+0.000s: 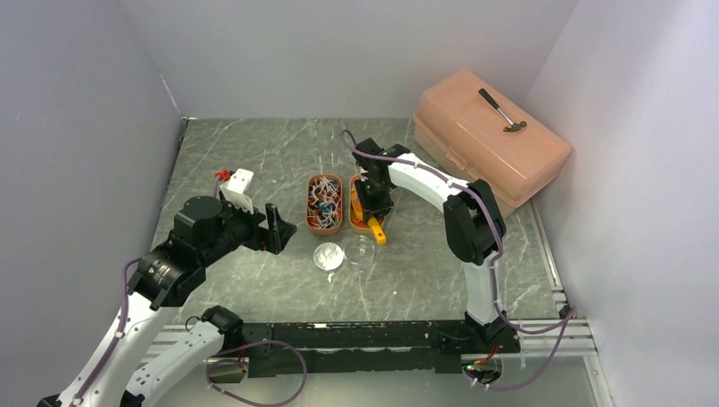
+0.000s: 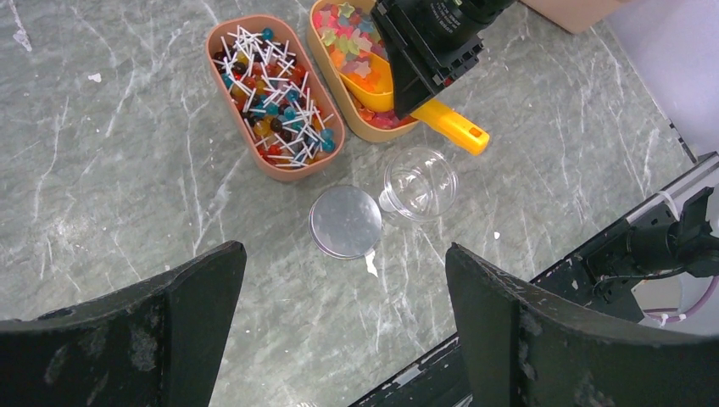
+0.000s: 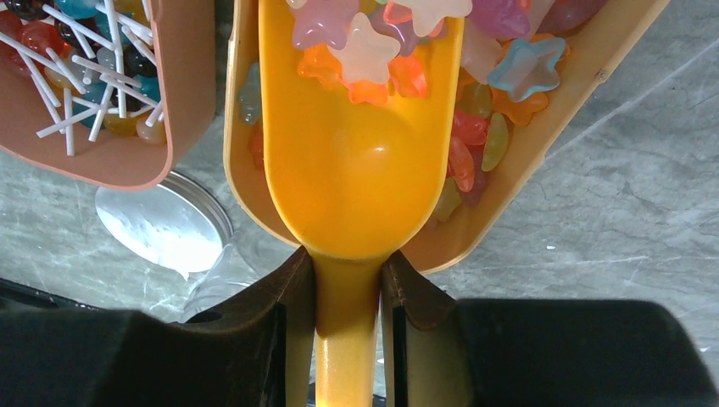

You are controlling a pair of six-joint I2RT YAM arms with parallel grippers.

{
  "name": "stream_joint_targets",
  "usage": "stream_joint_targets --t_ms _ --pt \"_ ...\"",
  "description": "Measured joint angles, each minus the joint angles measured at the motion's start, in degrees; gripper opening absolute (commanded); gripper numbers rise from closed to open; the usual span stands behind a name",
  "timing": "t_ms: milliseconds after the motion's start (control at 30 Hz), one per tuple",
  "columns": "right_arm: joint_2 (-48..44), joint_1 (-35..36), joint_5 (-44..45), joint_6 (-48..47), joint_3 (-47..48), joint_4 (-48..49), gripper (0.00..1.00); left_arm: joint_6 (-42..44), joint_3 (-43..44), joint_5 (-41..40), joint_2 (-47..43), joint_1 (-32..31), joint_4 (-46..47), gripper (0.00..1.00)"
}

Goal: Pack the candies
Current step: Scoop the fake candies from the storage box.

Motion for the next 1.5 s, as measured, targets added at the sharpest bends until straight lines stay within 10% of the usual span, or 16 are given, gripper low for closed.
stream_joint_targets --t_ms 1500 --pt "-13.3 0.9 9.5 -0.1 -21.2 17.7 0.00 0.0 0.0 -1.7 3.8 0.0 0.0 0.93"
